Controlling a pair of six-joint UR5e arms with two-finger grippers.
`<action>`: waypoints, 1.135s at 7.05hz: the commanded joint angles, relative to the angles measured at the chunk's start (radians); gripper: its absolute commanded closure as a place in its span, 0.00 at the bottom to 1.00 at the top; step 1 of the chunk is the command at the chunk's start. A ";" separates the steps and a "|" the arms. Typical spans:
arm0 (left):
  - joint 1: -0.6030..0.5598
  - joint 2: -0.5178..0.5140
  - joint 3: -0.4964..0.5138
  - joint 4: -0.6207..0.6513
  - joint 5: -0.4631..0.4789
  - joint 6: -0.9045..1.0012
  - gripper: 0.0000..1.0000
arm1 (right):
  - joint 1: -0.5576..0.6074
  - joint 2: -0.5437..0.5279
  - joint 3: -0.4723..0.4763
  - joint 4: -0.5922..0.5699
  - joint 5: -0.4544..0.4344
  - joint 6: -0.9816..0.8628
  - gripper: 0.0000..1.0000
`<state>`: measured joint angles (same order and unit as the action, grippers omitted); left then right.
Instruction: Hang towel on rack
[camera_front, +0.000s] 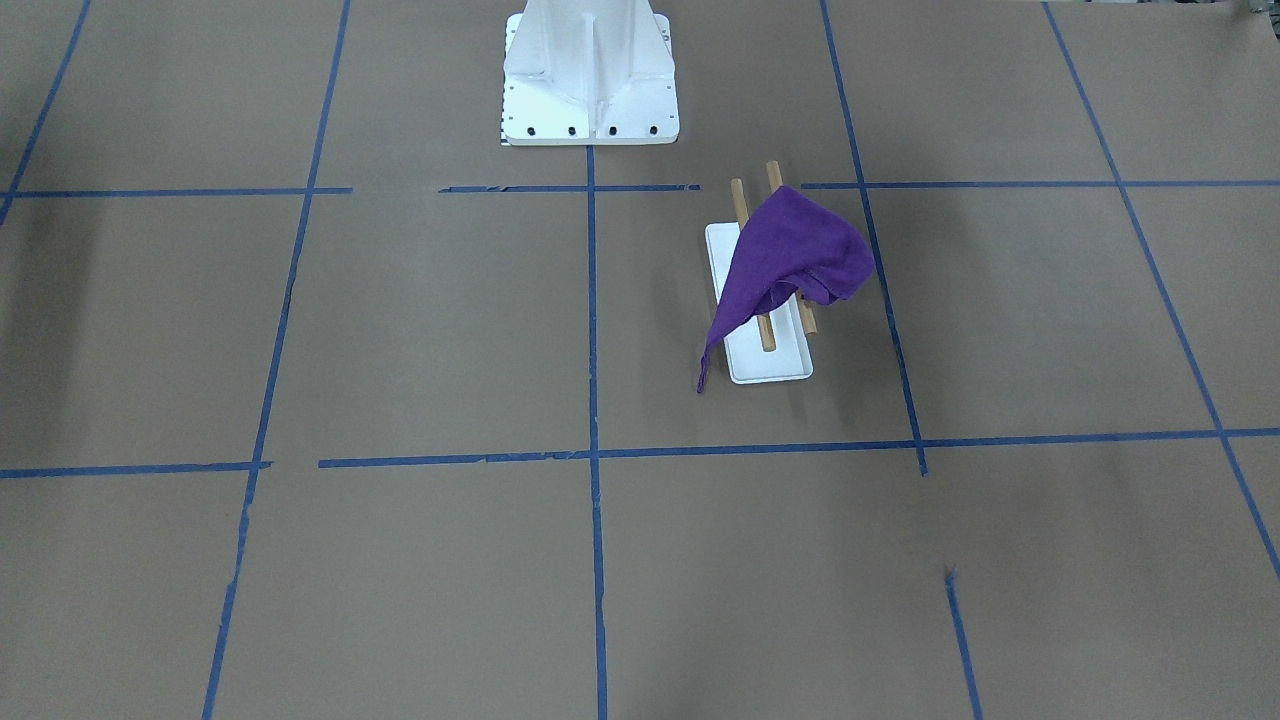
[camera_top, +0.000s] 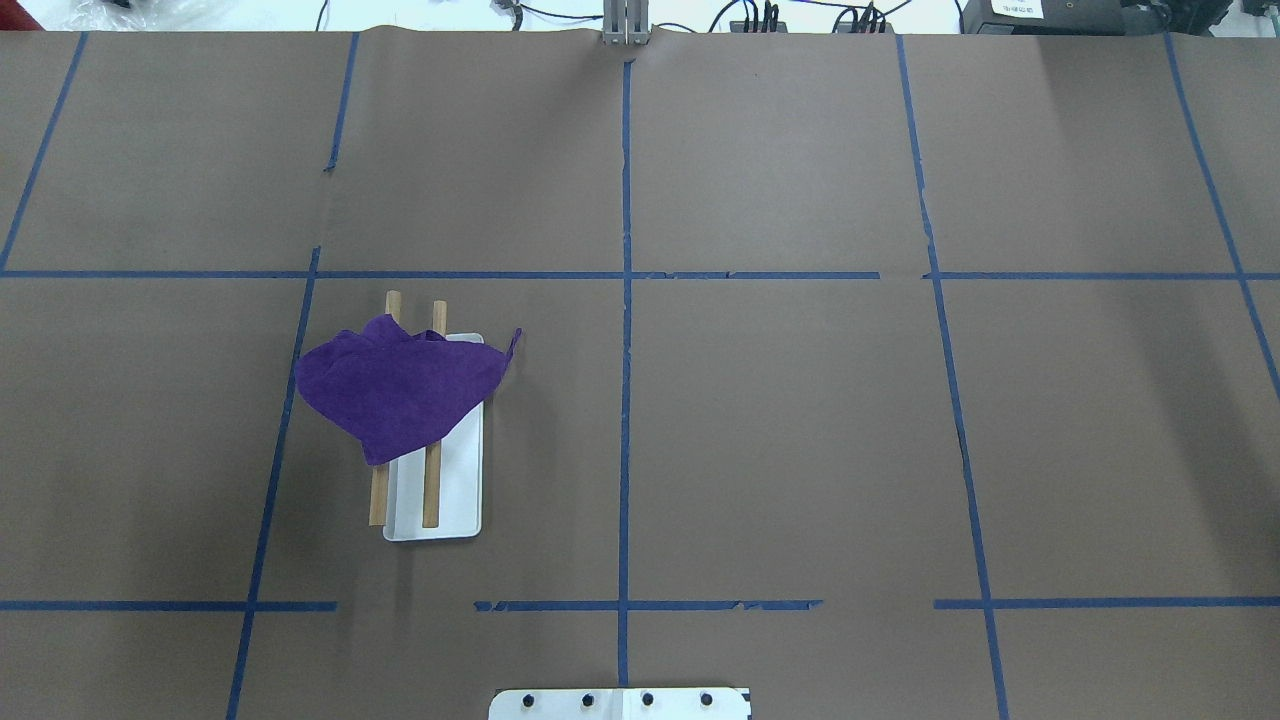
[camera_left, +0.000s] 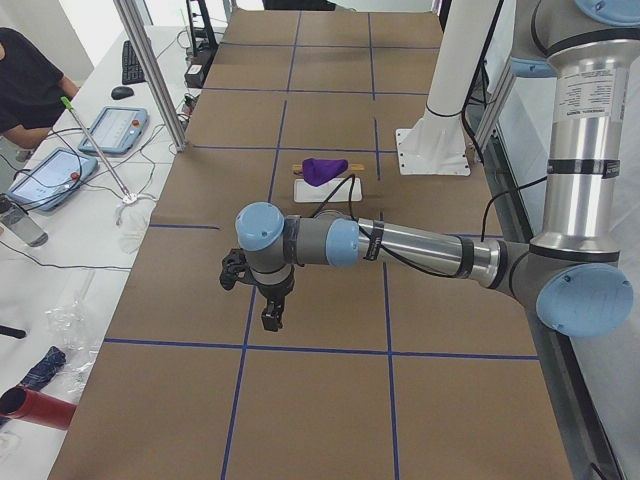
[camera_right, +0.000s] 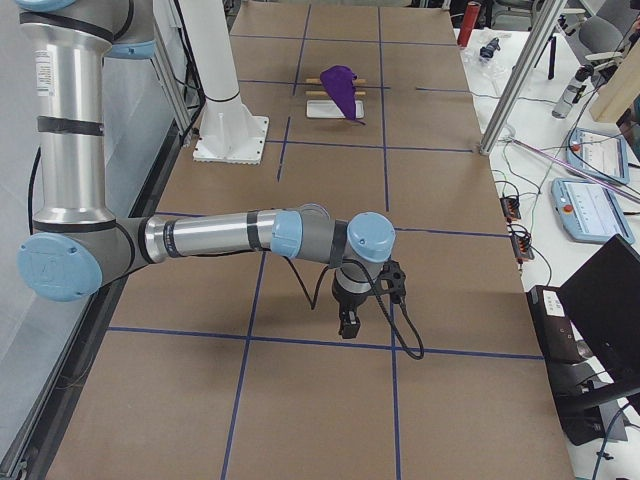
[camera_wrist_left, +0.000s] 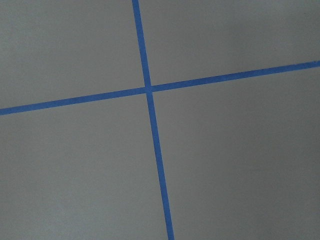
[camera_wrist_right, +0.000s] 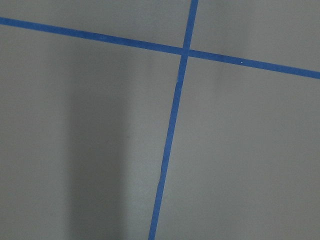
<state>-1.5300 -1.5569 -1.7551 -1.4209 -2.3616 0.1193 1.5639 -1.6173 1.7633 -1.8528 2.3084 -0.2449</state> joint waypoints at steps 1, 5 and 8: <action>0.004 0.003 -0.007 0.000 -0.001 0.000 0.00 | -0.001 -0.009 0.005 0.009 -0.023 0.001 0.00; 0.002 -0.005 0.072 -0.086 0.005 0.000 0.00 | -0.001 -0.015 0.024 0.023 -0.021 0.015 0.00; -0.006 0.009 0.089 -0.141 -0.001 0.000 0.00 | -0.030 -0.003 0.022 0.044 -0.017 0.029 0.00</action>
<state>-1.5336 -1.5494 -1.6664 -1.5517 -2.3601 0.1195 1.5524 -1.6262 1.7855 -1.8143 2.2901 -0.2233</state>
